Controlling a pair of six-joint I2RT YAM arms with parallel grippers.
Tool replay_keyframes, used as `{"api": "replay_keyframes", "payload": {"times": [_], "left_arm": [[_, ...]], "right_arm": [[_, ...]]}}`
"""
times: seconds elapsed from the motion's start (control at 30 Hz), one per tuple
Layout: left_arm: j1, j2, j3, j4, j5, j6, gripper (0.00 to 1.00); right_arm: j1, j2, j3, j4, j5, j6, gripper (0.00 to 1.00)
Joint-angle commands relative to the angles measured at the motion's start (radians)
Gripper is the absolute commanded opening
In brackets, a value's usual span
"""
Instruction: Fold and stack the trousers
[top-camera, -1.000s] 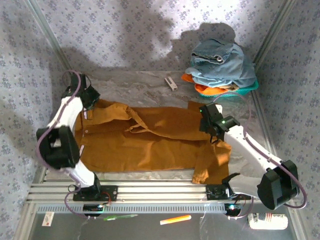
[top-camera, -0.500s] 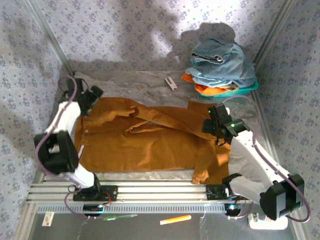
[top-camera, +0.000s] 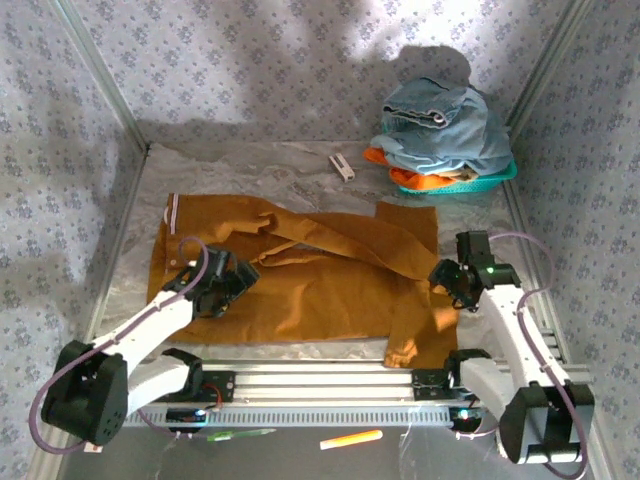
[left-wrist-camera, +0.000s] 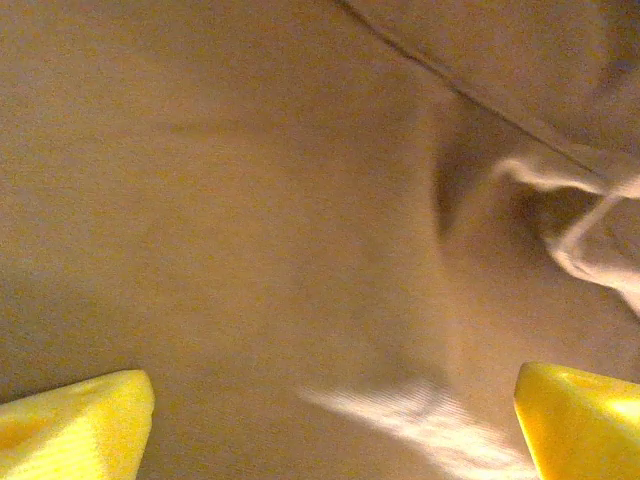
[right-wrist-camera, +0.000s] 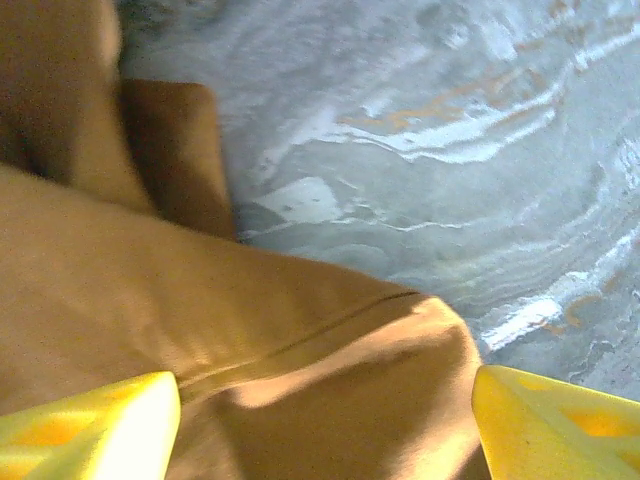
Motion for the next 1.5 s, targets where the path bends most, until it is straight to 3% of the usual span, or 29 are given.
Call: {"api": "replay_keyframes", "payload": {"times": [0.0,0.17,0.27,0.37,0.57,0.77,0.8,0.83,0.87,0.93,1.07,1.17,1.27,1.37,1.47], "left_arm": [[0.047,0.020,-0.050,0.078,-0.056,-0.041,0.93],[0.184,0.108,-0.057,0.128,0.025,0.028,0.92],[0.234,0.134,-0.047,0.126,0.051,0.052,0.89],[0.279,0.123,-0.043,0.115,0.065,0.063,0.88],[0.380,0.067,-0.035,0.079,0.075,0.093,0.84],[0.442,0.042,-0.017,0.051,0.098,0.117,0.81],[0.444,0.040,-0.013,0.049,0.101,0.120,0.81],[0.444,0.038,-0.012,0.046,0.104,0.123,0.81],[0.445,0.035,-0.010,0.044,0.107,0.123,0.81],[0.445,0.035,-0.009,0.042,0.118,0.125,0.81],[0.445,0.033,-0.012,0.048,0.129,0.124,0.81],[0.446,0.037,-0.014,0.059,0.143,0.124,0.81],[0.445,0.043,-0.009,0.060,0.156,0.125,0.81],[0.444,0.038,-0.010,0.062,0.164,0.125,0.80],[0.444,0.027,-0.009,0.053,0.168,0.128,0.80]], "right_arm": [[-0.069,-0.007,-0.033,0.054,-0.101,0.017,0.81],[-0.125,0.029,-0.071,0.114,-0.143,-0.028,0.81],[-0.160,0.043,-0.095,0.181,-0.188,-0.032,0.76],[-0.171,0.071,-0.107,0.252,-0.227,-0.076,0.57],[-0.174,0.090,-0.103,0.271,-0.298,-0.132,0.00],[-0.172,0.011,-0.071,0.213,-0.288,-0.133,0.00],[-0.172,0.008,-0.066,0.203,-0.284,-0.132,0.07],[-0.171,0.007,-0.064,0.200,-0.285,-0.133,0.27],[-0.170,0.007,-0.067,0.182,-0.299,-0.137,0.40],[-0.158,0.003,-0.085,0.155,-0.319,-0.134,0.56],[-0.135,-0.055,-0.182,0.236,-0.435,-0.103,0.72],[-0.119,-0.057,-0.202,0.314,-0.503,-0.099,0.75],[-0.088,0.018,-0.190,0.362,-0.487,-0.124,0.69],[-0.078,0.108,-0.168,0.387,-0.472,-0.155,0.32],[-0.054,0.104,-0.154,0.379,-0.418,-0.171,0.09]]}}
